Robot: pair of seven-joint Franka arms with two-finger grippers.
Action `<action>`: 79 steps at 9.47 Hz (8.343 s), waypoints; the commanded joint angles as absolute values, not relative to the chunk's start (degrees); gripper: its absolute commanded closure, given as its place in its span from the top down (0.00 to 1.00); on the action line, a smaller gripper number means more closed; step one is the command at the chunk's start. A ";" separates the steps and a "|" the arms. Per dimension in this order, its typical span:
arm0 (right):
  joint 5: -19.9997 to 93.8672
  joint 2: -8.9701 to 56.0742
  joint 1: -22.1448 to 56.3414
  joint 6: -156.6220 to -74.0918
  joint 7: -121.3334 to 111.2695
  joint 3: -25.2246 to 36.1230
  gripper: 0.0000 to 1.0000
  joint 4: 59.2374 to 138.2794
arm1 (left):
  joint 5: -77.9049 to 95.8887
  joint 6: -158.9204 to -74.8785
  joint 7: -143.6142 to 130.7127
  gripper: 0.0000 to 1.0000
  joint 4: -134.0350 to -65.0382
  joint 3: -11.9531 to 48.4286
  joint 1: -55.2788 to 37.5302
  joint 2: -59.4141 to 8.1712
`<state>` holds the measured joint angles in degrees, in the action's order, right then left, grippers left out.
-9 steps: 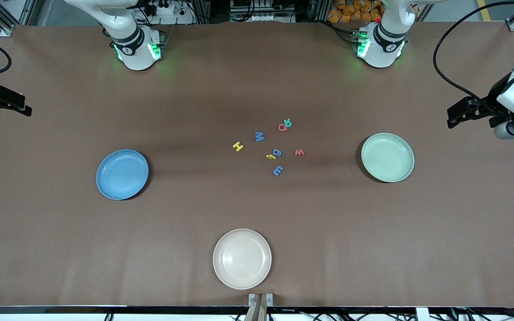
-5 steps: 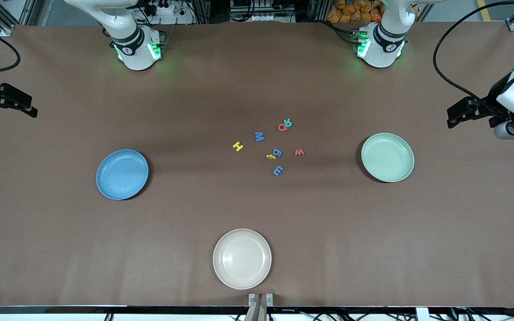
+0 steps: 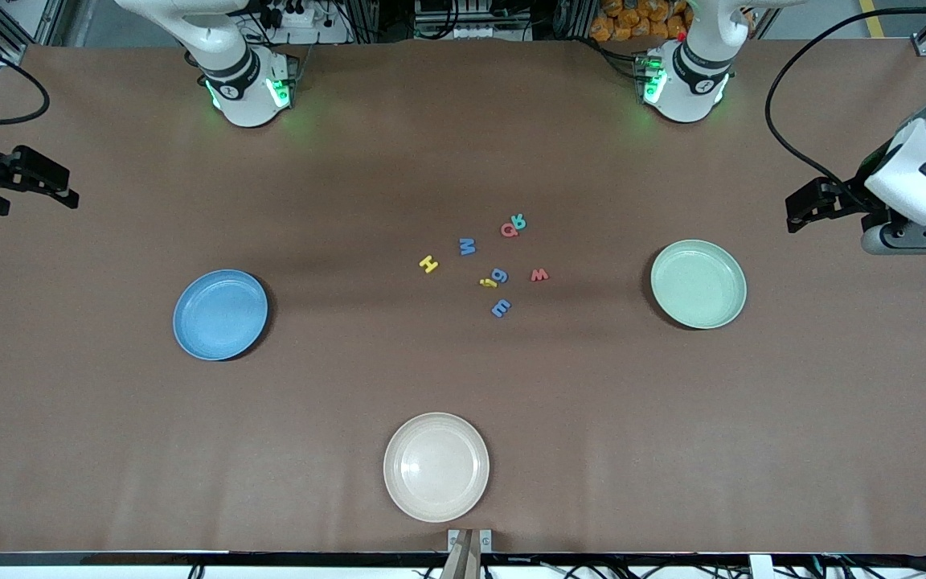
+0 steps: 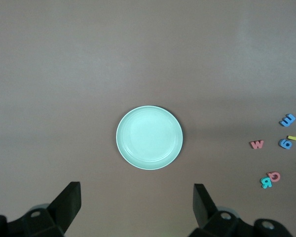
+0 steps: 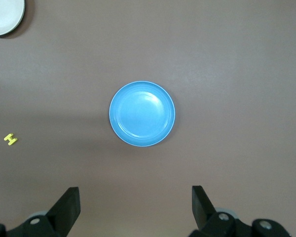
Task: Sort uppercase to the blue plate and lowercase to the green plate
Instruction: 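Move the left gripper from rest toward the foam letters, then position the left gripper above the pink W, then lower the left gripper onto the W while the right gripper reaches the H, then close the left gripper on the W and the right gripper on the H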
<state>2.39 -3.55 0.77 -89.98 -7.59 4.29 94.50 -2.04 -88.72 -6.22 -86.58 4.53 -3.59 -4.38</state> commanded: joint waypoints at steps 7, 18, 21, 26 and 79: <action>1.67 3.60 1.15 -94.92 -5.12 4.48 1.00 90.88 | 2.37 -95.79 -6.41 1.00 -93.76 4.66 -3.69 -5.54; 1.93 1.76 -1.32 -104.94 0.20 1.67 1.00 100.28 | 0.00 -115.48 -29.60 1.00 -105.12 13.36 -12.21 -14.93; 1.93 2.02 -2.81 -104.59 -4.46 1.67 1.00 100.28 | 0.00 -119.43 -35.66 1.00 -105.47 13.27 -14.93 -17.75; 2.02 2.28 -3.96 -100.92 -5.10 1.67 1.00 100.20 | -5.17 -127.08 -48.84 1.00 -107.75 13.36 -21.52 -21.78; 1.67 35.16 45.70 -142.21 88.77 0.97 0.00 108.19 | -20.04 -144.58 -53.00 1.00 -117.42 16.43 -23.12 -32.52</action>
